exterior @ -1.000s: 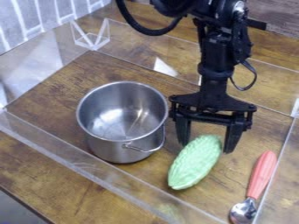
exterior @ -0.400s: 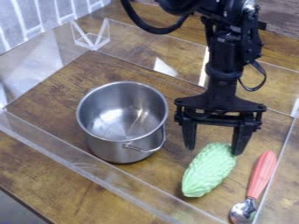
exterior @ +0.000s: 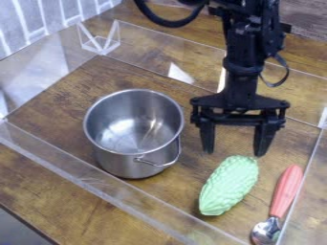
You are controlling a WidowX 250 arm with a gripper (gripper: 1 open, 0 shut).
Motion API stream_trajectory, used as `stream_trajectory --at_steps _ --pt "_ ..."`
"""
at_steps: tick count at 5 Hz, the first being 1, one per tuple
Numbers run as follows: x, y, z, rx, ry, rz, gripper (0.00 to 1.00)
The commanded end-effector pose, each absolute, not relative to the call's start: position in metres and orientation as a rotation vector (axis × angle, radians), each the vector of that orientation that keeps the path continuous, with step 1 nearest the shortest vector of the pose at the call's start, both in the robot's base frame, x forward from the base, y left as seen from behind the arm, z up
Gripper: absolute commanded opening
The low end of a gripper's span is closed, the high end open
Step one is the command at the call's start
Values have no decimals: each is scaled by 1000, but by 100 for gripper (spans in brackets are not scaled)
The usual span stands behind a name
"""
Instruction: Remove the green object from the silver pot and put it on the table
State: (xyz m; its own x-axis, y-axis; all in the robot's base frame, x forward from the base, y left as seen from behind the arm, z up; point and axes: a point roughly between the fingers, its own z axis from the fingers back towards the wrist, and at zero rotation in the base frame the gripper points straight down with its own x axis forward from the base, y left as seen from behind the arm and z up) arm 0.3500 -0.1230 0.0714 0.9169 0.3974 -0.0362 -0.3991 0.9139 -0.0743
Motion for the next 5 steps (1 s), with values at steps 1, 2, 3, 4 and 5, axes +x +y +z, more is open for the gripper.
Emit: stream_trajectory --at_steps 1,2,3,4,5 --pt "358 -125 86 -104 -21 452 100" --pt "359 -126 82 -95 -8 486 100" --pt "354 -127 79 -87 5 437 100" --pt "348 -128 77 -83 20 389 100" --pt "335 -146 80 -86 29 448 100"
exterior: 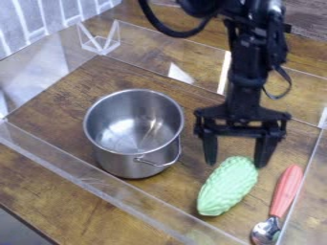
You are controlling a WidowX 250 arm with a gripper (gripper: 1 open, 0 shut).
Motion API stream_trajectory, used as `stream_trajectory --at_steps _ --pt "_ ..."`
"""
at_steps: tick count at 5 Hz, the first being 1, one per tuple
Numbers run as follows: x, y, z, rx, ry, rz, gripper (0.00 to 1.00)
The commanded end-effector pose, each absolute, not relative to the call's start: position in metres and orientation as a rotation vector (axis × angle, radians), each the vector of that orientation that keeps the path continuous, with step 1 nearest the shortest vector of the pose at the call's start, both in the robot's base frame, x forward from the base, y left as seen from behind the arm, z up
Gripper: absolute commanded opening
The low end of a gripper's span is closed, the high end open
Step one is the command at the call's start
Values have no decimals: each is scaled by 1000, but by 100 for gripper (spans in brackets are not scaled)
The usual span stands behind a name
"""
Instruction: Remove the green object from the silver pot and put it on the table
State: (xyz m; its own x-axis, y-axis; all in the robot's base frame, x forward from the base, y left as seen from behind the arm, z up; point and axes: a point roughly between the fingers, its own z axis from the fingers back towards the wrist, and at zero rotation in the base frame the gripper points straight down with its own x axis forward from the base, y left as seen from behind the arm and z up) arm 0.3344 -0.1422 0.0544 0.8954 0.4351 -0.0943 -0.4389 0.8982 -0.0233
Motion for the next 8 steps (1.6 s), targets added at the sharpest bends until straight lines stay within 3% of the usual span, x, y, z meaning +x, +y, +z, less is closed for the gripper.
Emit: stream_trajectory --at_steps 1,4,6,8 --pt "326 -158 87 -88 24 507 100" --pt "332 -119 106 -82 18 507 100" --pt "341 -108 82 -105 12 563 100" --pt "339 -121 89 -101 8 664 100"
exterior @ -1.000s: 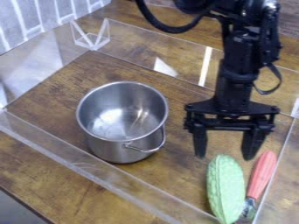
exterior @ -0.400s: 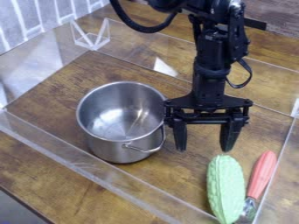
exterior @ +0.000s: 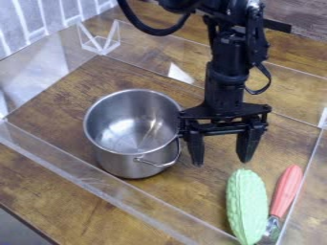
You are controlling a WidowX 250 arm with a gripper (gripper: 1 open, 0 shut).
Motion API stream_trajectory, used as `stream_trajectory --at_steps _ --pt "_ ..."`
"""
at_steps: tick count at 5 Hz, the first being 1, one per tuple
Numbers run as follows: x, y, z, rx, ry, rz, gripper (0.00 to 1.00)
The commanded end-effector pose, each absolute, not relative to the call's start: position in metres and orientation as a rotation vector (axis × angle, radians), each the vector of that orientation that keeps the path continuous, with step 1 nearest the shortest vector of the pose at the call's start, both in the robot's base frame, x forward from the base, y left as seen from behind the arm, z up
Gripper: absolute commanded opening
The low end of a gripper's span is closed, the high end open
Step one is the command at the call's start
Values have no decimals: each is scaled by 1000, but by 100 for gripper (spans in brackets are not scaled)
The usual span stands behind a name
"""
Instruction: Remove the green object from the silver pot and put it on the table
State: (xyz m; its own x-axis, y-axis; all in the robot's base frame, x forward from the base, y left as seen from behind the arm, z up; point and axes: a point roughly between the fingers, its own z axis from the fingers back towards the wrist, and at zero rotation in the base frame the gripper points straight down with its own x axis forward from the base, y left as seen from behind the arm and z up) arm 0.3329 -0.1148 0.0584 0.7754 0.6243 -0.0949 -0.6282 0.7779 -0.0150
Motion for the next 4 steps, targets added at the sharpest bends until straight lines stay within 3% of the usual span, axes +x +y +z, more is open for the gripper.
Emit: stream_trajectory --at_steps 1,4 --pt "337 -123 83 -98 5 707 100" --pt "340 -143 74 -87 -10 729 100"
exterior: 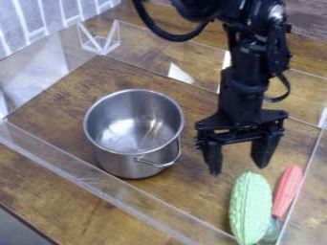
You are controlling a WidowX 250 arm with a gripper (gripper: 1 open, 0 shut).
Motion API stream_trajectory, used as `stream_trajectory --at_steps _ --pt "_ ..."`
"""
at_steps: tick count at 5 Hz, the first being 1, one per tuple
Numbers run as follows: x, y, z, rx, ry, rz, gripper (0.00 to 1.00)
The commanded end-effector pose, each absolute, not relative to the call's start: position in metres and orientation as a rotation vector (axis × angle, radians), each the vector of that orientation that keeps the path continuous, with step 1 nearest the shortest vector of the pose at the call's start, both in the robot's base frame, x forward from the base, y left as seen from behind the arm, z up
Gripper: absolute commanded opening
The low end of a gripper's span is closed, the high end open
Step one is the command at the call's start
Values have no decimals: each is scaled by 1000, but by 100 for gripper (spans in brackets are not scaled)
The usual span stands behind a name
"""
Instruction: Remove the green object from the silver pot and put it on the table
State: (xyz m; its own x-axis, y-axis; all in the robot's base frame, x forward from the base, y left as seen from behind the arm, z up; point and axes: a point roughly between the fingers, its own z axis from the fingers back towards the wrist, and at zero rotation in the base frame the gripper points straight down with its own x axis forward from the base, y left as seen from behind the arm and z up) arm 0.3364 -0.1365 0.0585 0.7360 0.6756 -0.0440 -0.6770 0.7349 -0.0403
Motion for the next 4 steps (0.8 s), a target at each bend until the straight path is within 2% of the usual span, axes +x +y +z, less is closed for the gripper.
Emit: stream_trajectory --at_steps 1,2,4 --pt "337 -136 73 -83 -17 771 100" --pt "334 -126 71 -75 -20 832 100" --pt "324 -123 84 -103 -15 854 100"
